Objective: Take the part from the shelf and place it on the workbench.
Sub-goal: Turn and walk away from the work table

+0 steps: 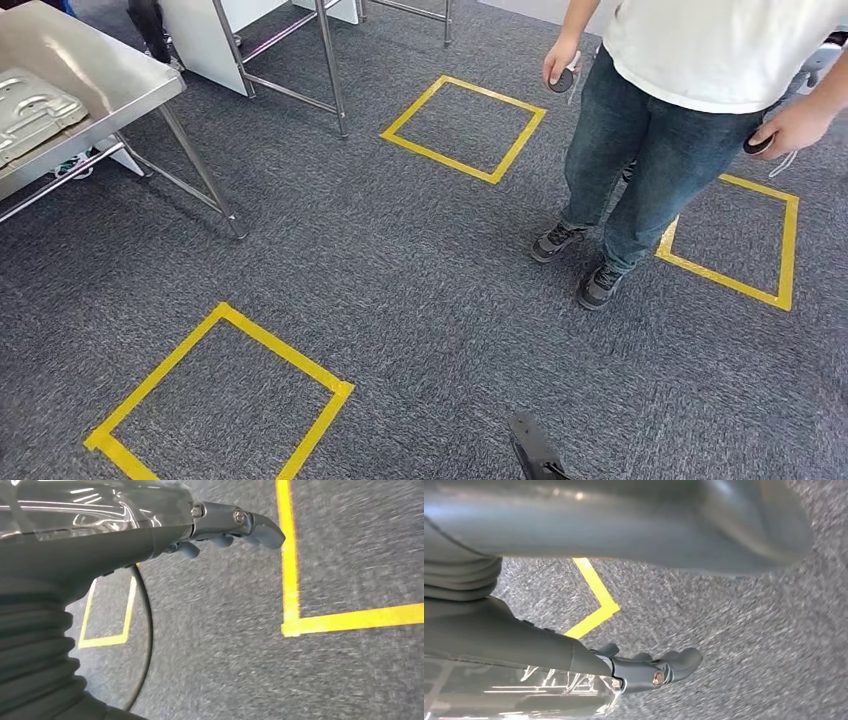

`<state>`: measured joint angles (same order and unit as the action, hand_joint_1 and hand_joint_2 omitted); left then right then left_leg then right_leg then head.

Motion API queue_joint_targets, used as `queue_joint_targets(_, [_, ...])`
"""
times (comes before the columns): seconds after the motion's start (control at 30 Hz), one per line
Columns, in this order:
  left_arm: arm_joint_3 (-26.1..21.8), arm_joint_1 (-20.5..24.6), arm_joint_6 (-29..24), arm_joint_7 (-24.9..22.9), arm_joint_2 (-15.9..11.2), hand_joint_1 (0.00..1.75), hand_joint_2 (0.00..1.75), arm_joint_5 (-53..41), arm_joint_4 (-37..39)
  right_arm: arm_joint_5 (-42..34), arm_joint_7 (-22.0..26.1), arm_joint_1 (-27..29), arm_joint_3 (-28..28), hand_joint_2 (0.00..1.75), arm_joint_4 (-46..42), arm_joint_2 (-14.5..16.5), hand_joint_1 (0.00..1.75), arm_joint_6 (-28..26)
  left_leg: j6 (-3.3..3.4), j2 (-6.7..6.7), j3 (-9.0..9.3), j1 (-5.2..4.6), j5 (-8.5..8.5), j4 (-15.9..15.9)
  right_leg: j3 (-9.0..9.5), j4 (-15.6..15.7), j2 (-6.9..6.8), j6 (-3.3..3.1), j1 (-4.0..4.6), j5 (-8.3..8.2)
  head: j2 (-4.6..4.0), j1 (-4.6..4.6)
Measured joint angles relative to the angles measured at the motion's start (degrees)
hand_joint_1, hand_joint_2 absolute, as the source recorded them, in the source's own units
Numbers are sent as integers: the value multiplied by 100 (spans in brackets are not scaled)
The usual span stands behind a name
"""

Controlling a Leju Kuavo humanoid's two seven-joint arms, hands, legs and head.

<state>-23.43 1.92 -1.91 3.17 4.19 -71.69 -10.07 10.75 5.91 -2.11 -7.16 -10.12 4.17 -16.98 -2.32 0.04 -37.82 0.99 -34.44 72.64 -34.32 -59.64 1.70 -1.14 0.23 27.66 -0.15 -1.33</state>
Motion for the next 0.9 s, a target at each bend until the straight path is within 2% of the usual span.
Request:
queue_joint_targets(0.07, [1,3,-1,10,-1,0,0,0,-1,1,1,-3,1,0,0,1,0,1,5,-112,334,18,366,-779,20,-24,90,26,12,22,0,19])
queue_joint_targets(0.1, [1,3,-1,17,-1,0,0,0,0,0,2,-6,1,0,0,1,0,1,10,-169,443,25,450,-1036,14,-37,129,48,18,28,0,24])
queue_joint_targets(0.13, [2,2,-1,22,-1,0,0,0,1,-1,2,-6,1,0,0,2,0,1,20,-212,491,24,466,-1162,0,-46,162,72,23,29,0,24])
queue_joint_targets(0.2, [1,3,1,28,1,0,0,0,1,-2,0,6,2,0,1,1,0,1,64,-188,489,14,463,-1182,-20,-41,213,110,15,15,0,15])
queue_joint_targets(0.27, [-2,15,1,37,1,0,0,-7,0,-4,-8,19,1,0,3,5,0,2,119,-131,494,27,478,-1197,-62,-126,149,146,12,84,0,-5])
queue_joint_targets(0.33, [-3,22,2,45,1,0,0,-25,-1,-7,-18,5,1,0,4,14,0,4,158,-57,498,39,481,-1204,-285,-583,14,186,-2,345,0,-75])
queue_joint_targets(0.4, [-4,18,10,46,1,0,0,-44,-1,-5,-31,-8,2,0,4,17,0,7,178,30,498,35,471,-1204,-647,-1287,-51,220,-36,628,0,-134])
queue_joint_targets(0.43, [-4,17,15,49,1,0,0,-53,-1,-3,-37,-6,2,0,4,17,0,8,183,71,501,36,465,-1203,-764,-1499,-64,234,-52,663,0,-144])
queue_joint_targets(0.47, [-4,18,23,55,1,0,0,-62,-1,0,-42,-2,2,0,4,17,0,8,183,108,505,39,458,-1203,-785,-1514,-75,245,-68,593,0,-159])
queue_joint_targets(0.5, [-4,19,30,70,1,0,0,-69,-1,3,-44,1,2,0,4,17,0,9,179,140,515,45,449,-1202,-697,-1311,-95,252,-81,428,0,-176])
queue_joint_targets(0.53, [-3,21,34,95,1,0,0,-78,-1,7,-45,0,2,0,4,17,0,8,166,168,528,51,436,-1202,-525,-950,-144,256,-92,221,0,-195])
queue_joint_targets(0.6, [-1,24,34,159,-3,0,0,-95,-1,14,-38,-17,2,0,4,18,0,7,118,216,542,40,408,-1200,-211,-295,-279,269,-71,-15,0,-239])
queue_joint_targets(0.67, [0,25,25,207,-6,0,0,-112,-1,15,-31,-21,4,0,4,18,0,3,62,258,556,21,396,-1220,-124,-85,-331,264,-30,-2,0,-236])
queue_joint_targets(0.73, [0,29,17,236,-6,0,0,-120,-2,13,-27,4,21,0,7,8,0,-1,5,274,589,36,378,-1240,-118,-54,-281,203,-23,-3,0,-193])
queue_joint_targets(0.77, [1,30,13,250,-6,0,0,-120,-2,11,-24,11,35,0,9,0,0,-2,-14,239,579,44,327,-1188,-105,-39,-257,163,-26,-7,0,-169])
queue_joint_targets(0.83, [4,28,5,264,-6,0,0,-120,-2,7,-16,-3,65,0,11,-8,0,-3,-27,122,392,47,62,-742,-73,-17,-206,76,-36,-8,0,-109])
queue_joint_targets(0.9, [5,20,3,268,-6,0,0,-120,-1,6,-11,-16,80,0,11,-3,0,-2,-18,42,30,17,-253,9,-52,-18,-150,22,-23,7,0,-35])
